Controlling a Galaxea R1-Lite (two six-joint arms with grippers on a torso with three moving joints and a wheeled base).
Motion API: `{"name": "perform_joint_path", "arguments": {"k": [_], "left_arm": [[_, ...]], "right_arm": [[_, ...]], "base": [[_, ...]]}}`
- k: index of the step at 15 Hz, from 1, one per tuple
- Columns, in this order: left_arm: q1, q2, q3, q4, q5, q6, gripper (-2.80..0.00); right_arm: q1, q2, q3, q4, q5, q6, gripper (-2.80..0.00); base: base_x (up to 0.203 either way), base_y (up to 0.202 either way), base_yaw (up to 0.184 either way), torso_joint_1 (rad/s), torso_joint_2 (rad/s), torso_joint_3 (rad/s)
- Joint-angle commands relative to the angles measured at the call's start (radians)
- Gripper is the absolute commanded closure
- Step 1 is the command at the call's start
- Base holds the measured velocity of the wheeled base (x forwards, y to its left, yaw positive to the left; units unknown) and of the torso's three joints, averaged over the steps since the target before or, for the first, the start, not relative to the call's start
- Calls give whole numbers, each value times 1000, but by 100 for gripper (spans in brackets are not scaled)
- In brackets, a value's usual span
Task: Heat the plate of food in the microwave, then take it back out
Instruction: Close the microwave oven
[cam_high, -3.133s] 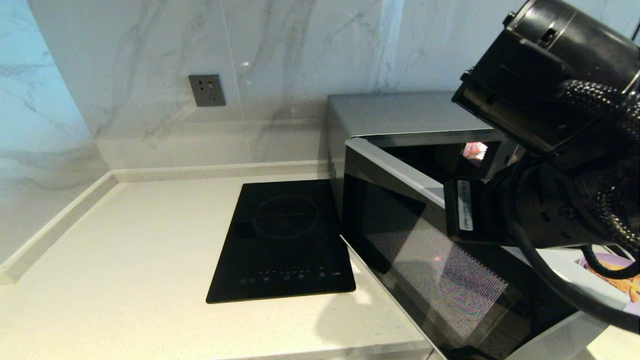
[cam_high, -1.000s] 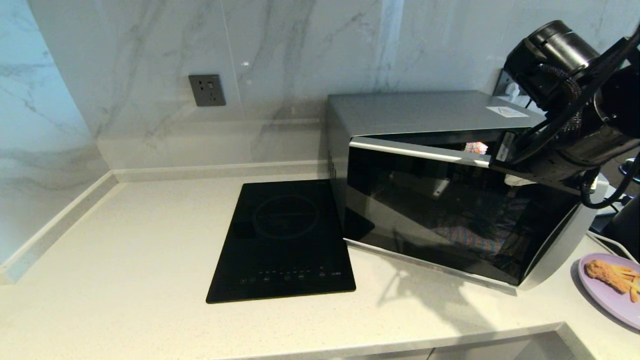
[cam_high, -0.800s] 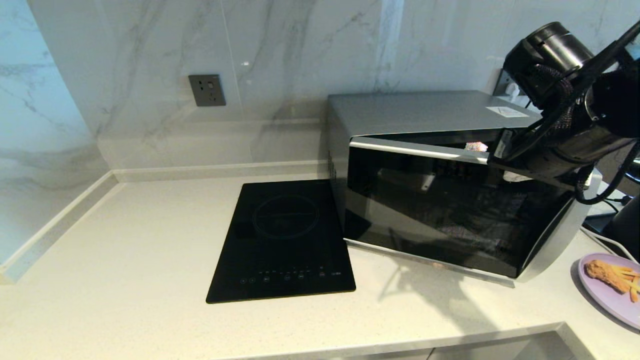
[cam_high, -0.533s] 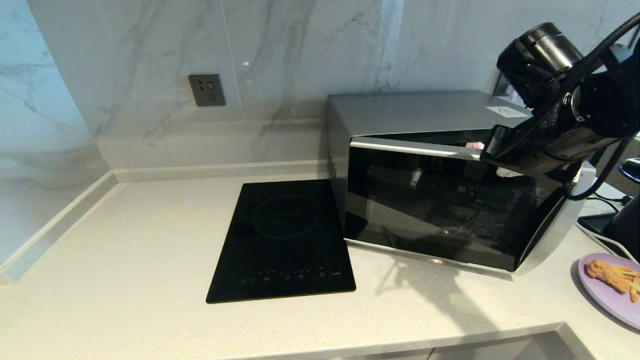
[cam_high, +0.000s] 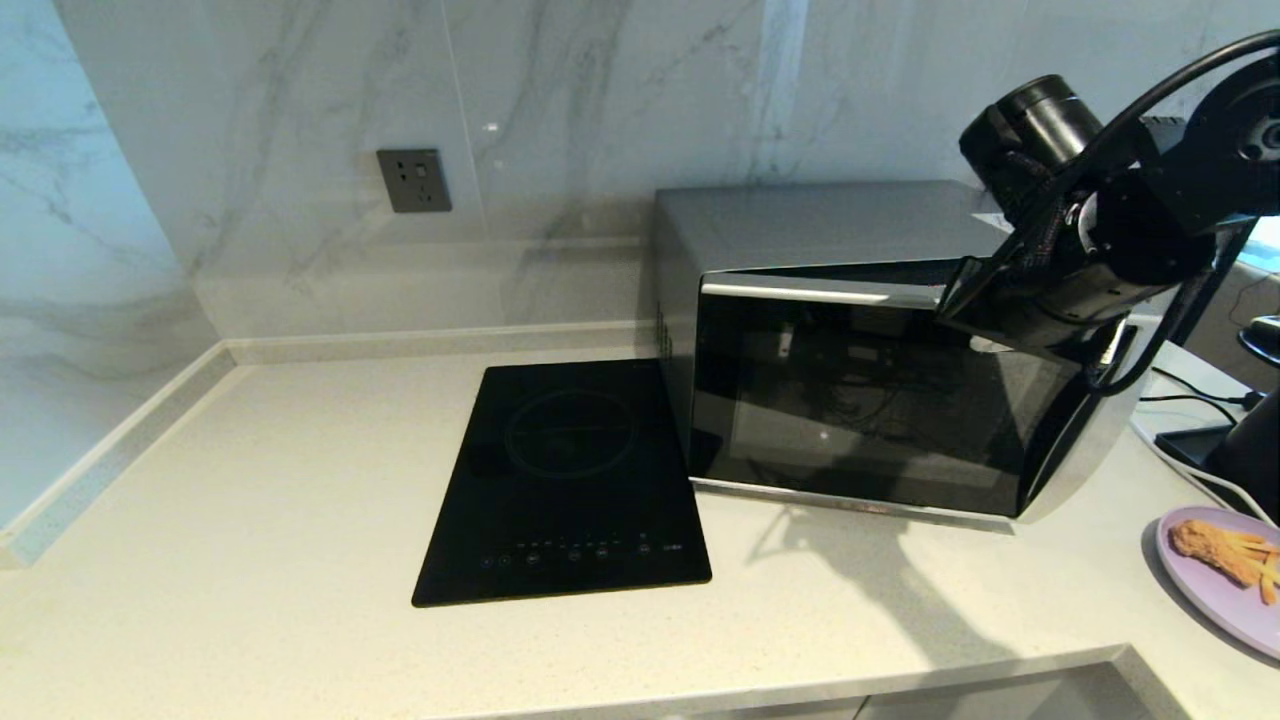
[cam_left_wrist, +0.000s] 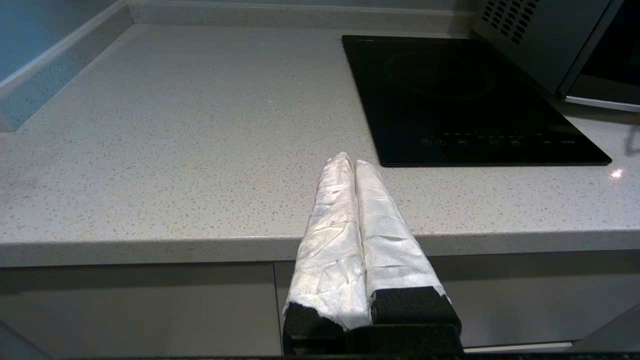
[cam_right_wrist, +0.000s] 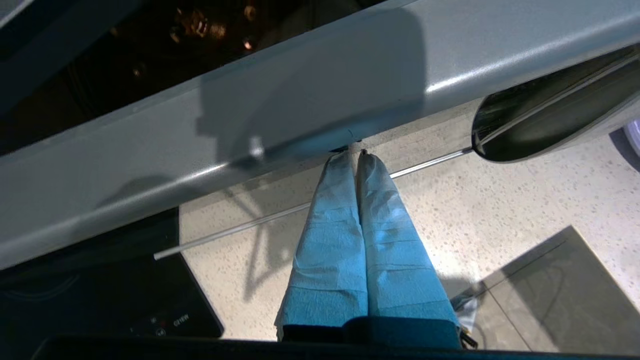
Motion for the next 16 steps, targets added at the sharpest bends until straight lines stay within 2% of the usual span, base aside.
{"name": "perform_joint_path", "arguments": {"k": [1,10,16], "left_arm": [[0,1,0,0,0,-1,0],[0,1,0,0,0,-1,0],[0,1,0,0,0,-1,0]], "right_arm": [[-21,25,-3,-10,-3,-8,0],[-74,42,-3,-160,-3,-89,0],[-83,56,-3,-209,1,-96,0]], "base": [[0,0,0,0,0,0],[0,0,0,0,0,0],[0,0,0,0,0,0]]}}
